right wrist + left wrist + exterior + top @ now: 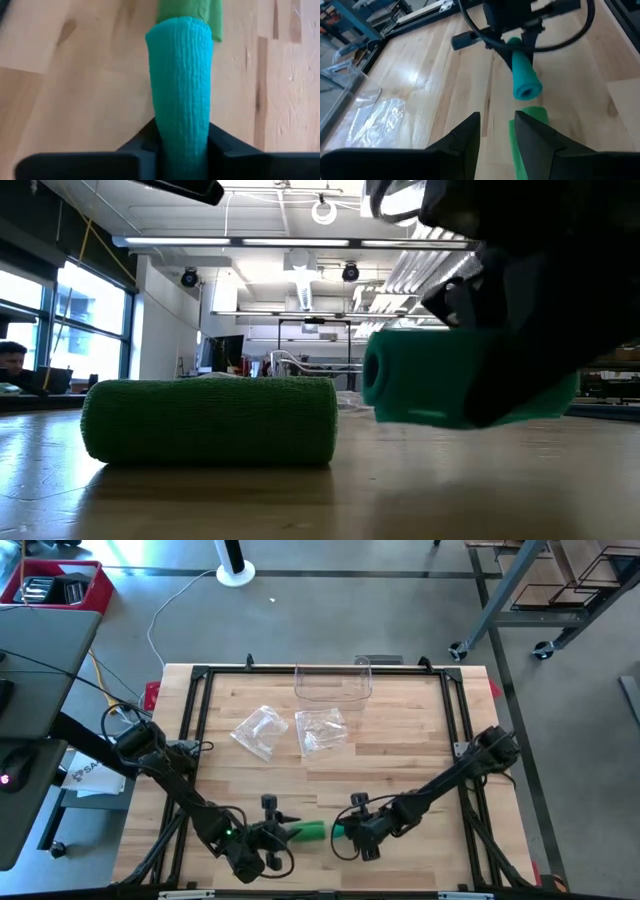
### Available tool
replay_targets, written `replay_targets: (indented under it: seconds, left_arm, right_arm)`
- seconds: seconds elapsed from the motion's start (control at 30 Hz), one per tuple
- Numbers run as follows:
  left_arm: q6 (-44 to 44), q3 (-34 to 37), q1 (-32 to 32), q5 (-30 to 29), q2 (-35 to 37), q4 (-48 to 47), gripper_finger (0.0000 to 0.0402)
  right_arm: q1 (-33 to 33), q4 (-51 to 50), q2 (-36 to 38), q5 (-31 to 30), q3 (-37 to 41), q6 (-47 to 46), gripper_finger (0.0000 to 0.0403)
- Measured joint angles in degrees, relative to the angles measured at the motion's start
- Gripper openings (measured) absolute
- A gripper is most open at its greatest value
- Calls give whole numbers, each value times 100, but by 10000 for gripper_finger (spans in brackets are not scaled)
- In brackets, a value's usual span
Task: Roll bandage
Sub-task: Roll the blue bandage, then open the right transparent zip bag
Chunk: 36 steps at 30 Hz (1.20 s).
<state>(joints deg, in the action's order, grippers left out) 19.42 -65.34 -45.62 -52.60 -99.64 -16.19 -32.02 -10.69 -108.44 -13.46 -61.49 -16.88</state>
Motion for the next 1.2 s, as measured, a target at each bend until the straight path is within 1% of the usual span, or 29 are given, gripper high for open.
replay_targets:
  seconds: [0.2, 0.3, 0.37, 0.5, 0.7, 0.8, 0.87, 0.93, 1.0, 1.13, 1.2]
  left_arm:
    - [153, 0, 26, 52, -6, 12, 118]
    - [157, 0, 26, 54, -6, 20, 118]
    - [157, 0, 28, 61, -8, 18, 118]
    - [156, 0, 35, 61, -8, 20, 118]
    - [336, 0, 68, 61, -10, 18, 118]
    - [731, 0, 146, 50, -10, 18, 118]
    - [1118, 0, 268, -63, -10, -30, 118]
    - [1359, 0, 512, -120, -10, -139, 118]
    - [1468, 0, 883, 38, -10, -374, 118]
    - [1502, 0, 1891, 1024, -10, -1010, 118]
    - [1502, 4, 2418, 1173, -10, -1314, 117]
  right_arm:
    - [56, 143, 0, 105, 116, 141, 179]
    - [20, -150, 0, 144, -78, 99, 212]
    - [-14, -344, 2, 22, -235, 47, 218]
    - [-55, -715, 2, -1, -451, 17, 220]
    - [-102, -681, 2, 18, -525, -156, 220]
    - [-124, -897, 57, -50, -586, -226, 220]
    - [-156, -1185, 196, -280, -728, -217, 220]
    - [-199, -1506, 421, -538, -833, -142, 220]
    - [-215, -1876, 681, -612, -828, -96, 220]
    - [-185, -2831, 1318, -657, -705, -401, 220]
    - [-172, -3284, 1615, -951, -544, -621, 220]
